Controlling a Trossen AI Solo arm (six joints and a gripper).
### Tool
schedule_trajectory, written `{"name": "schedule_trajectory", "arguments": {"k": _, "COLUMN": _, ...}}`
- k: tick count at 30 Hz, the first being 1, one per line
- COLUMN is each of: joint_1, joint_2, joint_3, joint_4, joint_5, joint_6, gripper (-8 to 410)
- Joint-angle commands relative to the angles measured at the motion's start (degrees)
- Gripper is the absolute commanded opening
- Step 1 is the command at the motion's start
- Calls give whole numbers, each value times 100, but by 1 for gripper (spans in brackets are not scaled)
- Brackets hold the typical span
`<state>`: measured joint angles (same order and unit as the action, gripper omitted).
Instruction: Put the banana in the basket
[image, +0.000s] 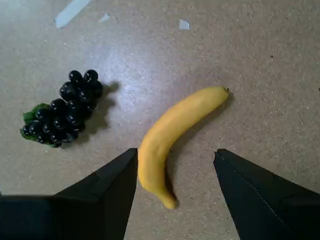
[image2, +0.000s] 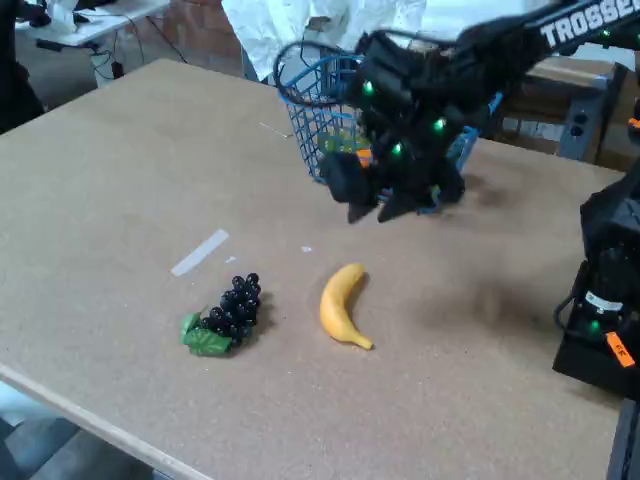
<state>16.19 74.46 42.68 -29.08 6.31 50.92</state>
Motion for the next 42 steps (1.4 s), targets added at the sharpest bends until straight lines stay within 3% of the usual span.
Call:
{"name": "schedule_trajectory", "arguments": {"k": 1, "joint_1": 4, "joint_2": -2, "joint_3": -264, "joint_4": 444, "joint_5": -96, "joint_6": 35, "gripper": 210}}
{"name": "schedule_trajectory", "arguments": {"k": 17, "joint_1": 2, "joint_2": 1058, "joint_3": -487, "joint_4": 1410, "joint_5": -557, "joint_6": 140, "gripper": 210}}
{"name": "schedule_trajectory", "arguments": {"k": 22, "joint_1": 2, "joint_2": 1541, "joint_3": -487, "joint_4": 1899, "joint_5": -903, "joint_6": 184, "gripper": 211}}
{"name": "schedule_trajectory", "arguments": {"k": 32, "joint_1": 13, "joint_2": 1851, "joint_3": -487, "joint_4": 2100, "joint_5": -870, "joint_6": 258, "gripper": 213}}
{"name": "schedule_trajectory", "arguments": {"k": 39, "joint_1": 22, "joint_2": 1853, "joint_3": -487, "joint_4": 2100, "joint_5": -872, "joint_6": 511, "gripper": 263}}
{"name": "schedule_trajectory", "arguments": {"k": 42, "joint_1": 42, "joint_2": 1864, "joint_3": -487, "joint_4": 2098, "joint_5": -660, "joint_6": 643, "gripper": 288}}
